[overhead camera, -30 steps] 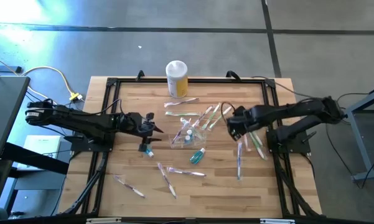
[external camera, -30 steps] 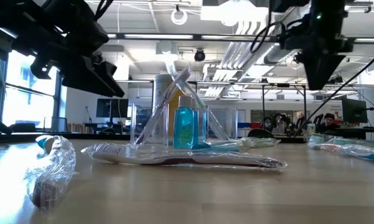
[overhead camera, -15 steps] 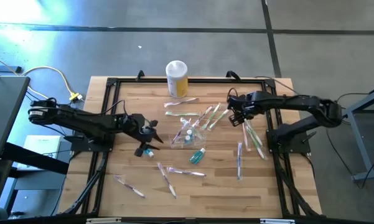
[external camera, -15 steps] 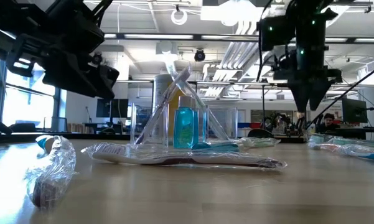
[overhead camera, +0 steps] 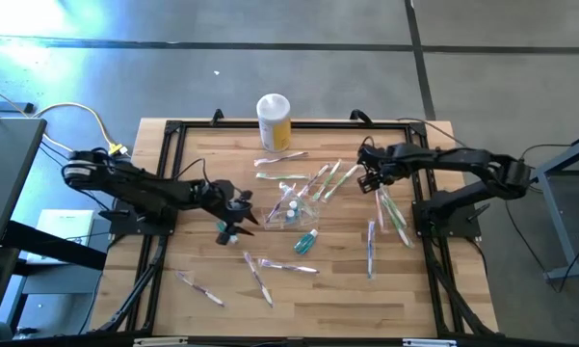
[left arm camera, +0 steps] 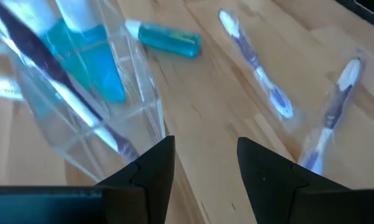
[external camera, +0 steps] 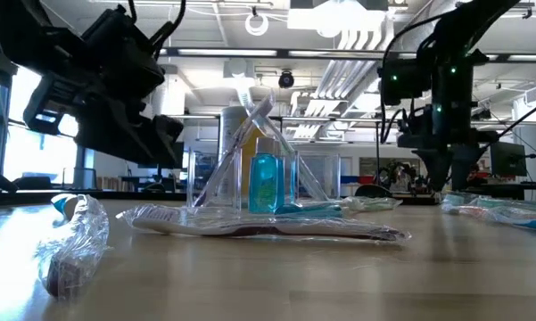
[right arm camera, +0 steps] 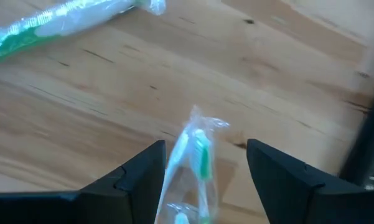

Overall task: Pick & Place toothbrushing station
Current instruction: Put the violet toothbrush into the transparent organizer

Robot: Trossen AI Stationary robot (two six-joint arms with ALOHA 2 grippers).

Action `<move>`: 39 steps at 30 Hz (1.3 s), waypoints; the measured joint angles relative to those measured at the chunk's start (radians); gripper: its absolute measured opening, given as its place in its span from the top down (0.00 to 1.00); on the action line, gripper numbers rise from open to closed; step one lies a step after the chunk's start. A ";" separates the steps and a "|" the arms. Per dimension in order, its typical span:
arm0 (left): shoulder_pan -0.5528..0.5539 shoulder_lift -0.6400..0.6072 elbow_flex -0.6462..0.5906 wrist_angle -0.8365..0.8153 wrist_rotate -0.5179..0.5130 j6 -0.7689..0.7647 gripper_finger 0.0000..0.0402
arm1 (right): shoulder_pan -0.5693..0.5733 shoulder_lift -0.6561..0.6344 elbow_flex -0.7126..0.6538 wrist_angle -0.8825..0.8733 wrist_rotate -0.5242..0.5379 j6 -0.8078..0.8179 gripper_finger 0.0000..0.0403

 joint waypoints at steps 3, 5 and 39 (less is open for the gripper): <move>0.000 0.046 0.000 0.046 0.025 -0.003 0.58 | -0.006 0.000 -0.035 0.063 -0.012 -0.024 0.46; 0.000 0.069 0.000 0.061 0.045 -0.005 0.58 | -0.006 0.000 -0.050 0.095 -0.012 -0.039 0.47; 0.000 0.106 0.000 0.114 0.046 -0.006 0.58 | 0.367 0.000 0.235 -0.014 0.232 -0.074 0.99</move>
